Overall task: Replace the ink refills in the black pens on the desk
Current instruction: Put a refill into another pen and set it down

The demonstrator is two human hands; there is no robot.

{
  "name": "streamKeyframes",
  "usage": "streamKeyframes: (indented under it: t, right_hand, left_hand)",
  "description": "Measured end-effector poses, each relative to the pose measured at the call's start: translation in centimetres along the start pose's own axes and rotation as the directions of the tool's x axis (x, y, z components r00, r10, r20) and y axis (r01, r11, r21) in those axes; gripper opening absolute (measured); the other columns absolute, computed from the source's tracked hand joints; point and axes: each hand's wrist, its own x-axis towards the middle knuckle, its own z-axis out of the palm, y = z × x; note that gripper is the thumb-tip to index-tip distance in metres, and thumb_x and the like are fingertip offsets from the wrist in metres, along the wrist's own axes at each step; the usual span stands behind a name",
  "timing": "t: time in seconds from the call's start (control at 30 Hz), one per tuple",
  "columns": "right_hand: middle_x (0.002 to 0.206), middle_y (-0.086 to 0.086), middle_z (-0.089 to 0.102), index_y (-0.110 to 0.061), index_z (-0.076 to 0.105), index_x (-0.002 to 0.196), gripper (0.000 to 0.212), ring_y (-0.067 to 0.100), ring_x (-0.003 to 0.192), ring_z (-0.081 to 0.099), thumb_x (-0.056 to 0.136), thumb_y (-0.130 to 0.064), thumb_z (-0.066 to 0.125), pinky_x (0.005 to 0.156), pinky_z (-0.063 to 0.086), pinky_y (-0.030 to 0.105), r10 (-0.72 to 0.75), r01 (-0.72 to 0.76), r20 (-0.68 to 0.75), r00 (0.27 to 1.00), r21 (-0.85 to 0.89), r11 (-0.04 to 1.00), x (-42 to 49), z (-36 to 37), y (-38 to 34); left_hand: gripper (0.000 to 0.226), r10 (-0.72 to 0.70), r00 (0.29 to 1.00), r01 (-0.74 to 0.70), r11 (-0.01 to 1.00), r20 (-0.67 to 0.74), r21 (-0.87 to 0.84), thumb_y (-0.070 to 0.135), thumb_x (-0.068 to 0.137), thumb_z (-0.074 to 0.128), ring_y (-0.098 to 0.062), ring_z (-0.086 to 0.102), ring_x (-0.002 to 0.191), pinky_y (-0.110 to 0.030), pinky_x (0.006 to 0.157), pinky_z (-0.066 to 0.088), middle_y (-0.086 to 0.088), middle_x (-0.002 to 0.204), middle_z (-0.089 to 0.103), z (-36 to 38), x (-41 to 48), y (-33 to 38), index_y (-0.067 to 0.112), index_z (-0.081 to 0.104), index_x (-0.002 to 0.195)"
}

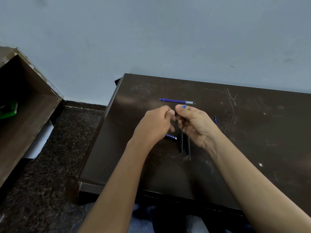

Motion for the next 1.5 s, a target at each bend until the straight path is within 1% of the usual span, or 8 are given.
streamKeyframes:
  t: [0.3,0.5,0.73,0.9,1.07,1.17,1.3,1.5]
  right_hand:
    - [0.094,0.004,0.064,-0.009,0.06,0.098,0.026,0.013,0.074,0.061,0.091,0.011,0.045,0.056,0.054,0.017,0.006,-0.005,-0.003,1.0,0.189,0.982,0.1,0.4,0.2]
    - [0.097,0.004,0.065,-0.01,0.058,0.1,0.033,0.014,0.081,0.059,0.092,0.014,0.036,0.068,0.053,0.021,-0.013,0.004,0.032,0.999,0.286,0.958,0.3,0.2,0.2]
    - [0.089,0.004,0.064,-0.009,0.062,0.093,0.017,0.009,0.08,0.062,0.091,0.004,0.052,0.076,0.053,0.019,-0.018,0.025,-0.038,0.999,0.187,0.982,0.8,-0.7,0.3]
    - [0.086,0.004,0.064,-0.009,0.061,0.094,0.017,0.011,0.078,0.061,0.091,0.005,0.052,0.078,0.052,0.023,-0.05,0.118,-0.212,0.976,0.322,0.939,1.3,-1.7,-0.8]
    - [0.087,0.006,0.067,-0.01,0.063,0.109,0.024,0.016,0.077,0.065,0.088,0.001,0.058,0.078,0.056,0.031,-0.258,0.243,-0.268,0.928,-0.087,0.966,1.8,-3.0,-0.2]
    - [0.085,0.004,0.069,-0.017,0.062,0.102,0.025,0.013,0.075,0.065,0.08,-0.007,0.068,0.079,0.055,0.031,-0.433,0.269,-0.092,0.897,-0.664,0.698,1.9,-2.8,1.2]
    - [0.092,-0.002,0.069,-0.02,0.064,0.094,0.018,0.017,0.089,0.063,0.079,-0.011,0.068,0.085,0.052,0.037,-0.375,0.24,0.134,0.917,-0.937,0.254,2.4,-1.8,3.2]
    - [0.103,0.007,0.066,-0.03,0.064,0.096,0.018,0.03,0.096,0.063,0.082,-0.018,0.064,0.085,0.053,0.046,-0.234,0.126,0.088,0.968,-0.98,0.152,3.2,-1.6,4.9]
  left_hand:
    - [0.021,-0.033,0.999,0.034,0.999,-0.018,0.02,0.02,0.097,0.042,-0.014,0.062,0.078,-0.031,0.076,0.049,-0.002,0.092,0.071,-0.1,-0.1,0.1,0.025,0.051,0.079]
    - [0.02,-0.095,0.995,0.095,0.995,0.019,-0.019,0.014,0.097,0.042,-0.012,0.06,0.075,-0.029,0.08,0.047,-0.005,0.089,0.071,-0.5,-0.1,0.7,0.017,0.056,0.084]
    - [0.018,-0.055,0.998,0.055,0.998,0.004,0.011,0.013,0.098,0.042,-0.007,0.056,0.073,-0.027,0.08,0.047,-0.004,0.095,0.069,-0.6,-0.2,0.6,0.015,0.06,0.101]
    - [0.023,-0.079,0.996,0.08,0.996,-0.032,0.03,0.017,0.099,0.039,-0.006,0.055,0.07,-0.024,0.071,0.043,-0.004,0.094,0.069,-0.7,0.0,0.0,0.019,0.063,0.099]
    - [0.026,-0.084,0.981,0.103,0.99,-0.173,0.1,0.021,0.099,0.037,-0.014,0.066,0.085,-0.033,0.073,0.053,-0.002,0.094,0.07,-0.7,-0.2,-0.4,0.019,0.063,0.098]
    - [0.024,-0.092,0.981,0.112,0.988,-0.173,0.108,0.02,0.099,0.039,-0.015,0.067,0.087,-0.035,0.077,0.054,-0.002,0.096,0.07,-0.7,-0.3,-0.2,0.019,0.062,0.101]
    - [0.022,-0.1,0.981,0.121,0.985,-0.167,0.123,0.018,0.098,0.041,-0.017,0.065,0.088,-0.034,0.078,0.053,-0.004,0.099,0.069,-0.8,-0.4,0.0,0.018,0.062,0.106]
    - [0.024,-0.095,0.982,0.119,0.983,-0.163,0.143,0.016,0.098,0.041,-0.018,0.064,0.09,-0.033,0.079,0.051,-0.005,0.102,0.068,-1.0,-0.4,0.0,0.016,0.063,0.109]
